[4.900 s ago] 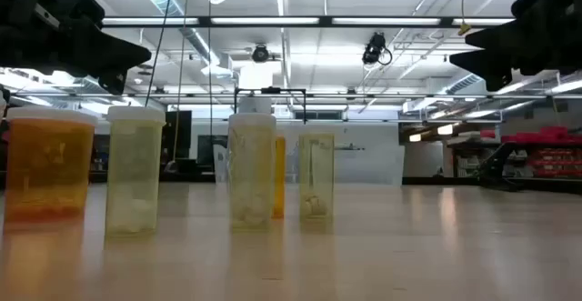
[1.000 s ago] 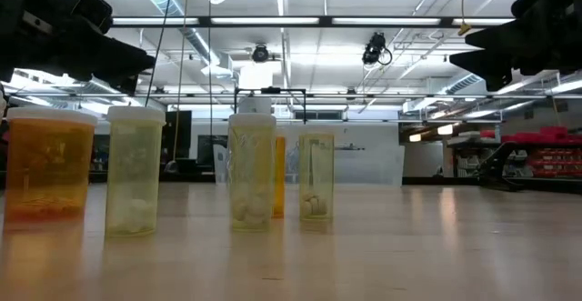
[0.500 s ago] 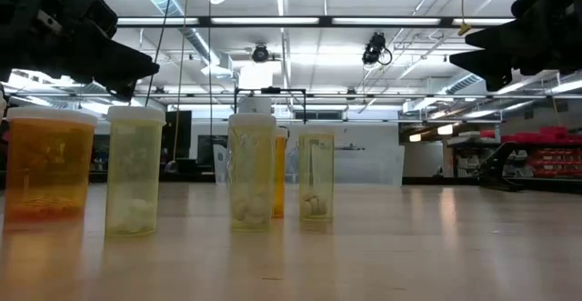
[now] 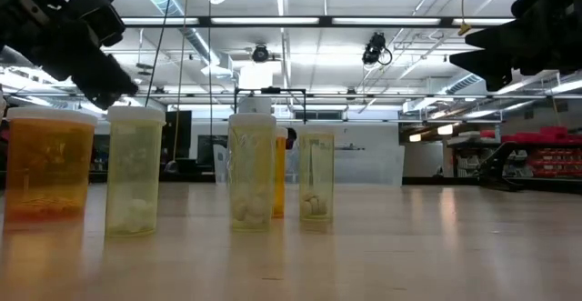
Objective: Pick and place medicine bottles into bin by pill shape (circle, oval)
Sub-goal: Put the large orange pill bottle into the left transparent bin
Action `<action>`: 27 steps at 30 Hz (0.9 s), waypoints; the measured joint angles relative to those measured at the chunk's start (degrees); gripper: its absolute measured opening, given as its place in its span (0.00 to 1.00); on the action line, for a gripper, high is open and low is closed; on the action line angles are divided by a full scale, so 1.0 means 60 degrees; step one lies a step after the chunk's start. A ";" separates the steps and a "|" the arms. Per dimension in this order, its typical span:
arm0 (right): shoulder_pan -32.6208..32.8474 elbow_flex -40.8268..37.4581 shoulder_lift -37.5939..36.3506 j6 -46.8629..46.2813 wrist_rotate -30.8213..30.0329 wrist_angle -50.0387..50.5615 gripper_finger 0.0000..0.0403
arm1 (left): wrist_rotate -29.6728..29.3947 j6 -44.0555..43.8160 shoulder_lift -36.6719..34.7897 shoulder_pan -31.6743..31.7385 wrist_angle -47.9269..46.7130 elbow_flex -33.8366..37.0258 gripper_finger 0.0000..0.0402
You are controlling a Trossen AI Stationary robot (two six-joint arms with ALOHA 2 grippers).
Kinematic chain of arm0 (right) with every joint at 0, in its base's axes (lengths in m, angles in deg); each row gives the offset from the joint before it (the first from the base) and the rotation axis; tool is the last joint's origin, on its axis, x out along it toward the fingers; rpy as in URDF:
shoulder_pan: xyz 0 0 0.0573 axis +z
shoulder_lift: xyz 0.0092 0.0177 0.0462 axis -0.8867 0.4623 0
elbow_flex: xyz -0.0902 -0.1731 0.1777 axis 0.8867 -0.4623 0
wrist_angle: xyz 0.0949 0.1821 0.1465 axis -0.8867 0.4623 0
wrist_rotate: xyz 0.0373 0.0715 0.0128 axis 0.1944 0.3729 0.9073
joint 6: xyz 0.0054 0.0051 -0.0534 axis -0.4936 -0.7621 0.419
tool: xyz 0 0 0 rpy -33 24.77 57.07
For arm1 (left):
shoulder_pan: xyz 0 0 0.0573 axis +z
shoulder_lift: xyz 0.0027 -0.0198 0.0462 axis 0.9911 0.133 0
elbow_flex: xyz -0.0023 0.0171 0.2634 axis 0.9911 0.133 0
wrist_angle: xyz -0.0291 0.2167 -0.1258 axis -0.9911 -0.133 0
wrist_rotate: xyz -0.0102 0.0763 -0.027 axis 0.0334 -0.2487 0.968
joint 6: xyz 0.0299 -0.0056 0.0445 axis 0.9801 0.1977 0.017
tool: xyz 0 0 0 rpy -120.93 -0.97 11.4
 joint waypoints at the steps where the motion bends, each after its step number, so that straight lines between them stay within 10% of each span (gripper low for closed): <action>1: 0.0001 -0.0001 0.0001 0.0001 0.0000 0.0000 0.63 | -0.0024 -0.0157 0.0123 -0.0077 -0.0134 -0.0031 0.25; 27: 0.0000 -0.0001 0.0000 0.0000 0.0000 0.0000 0.63 | -0.0744 -0.2617 0.5477 -0.3453 -0.1953 -0.2983 0.29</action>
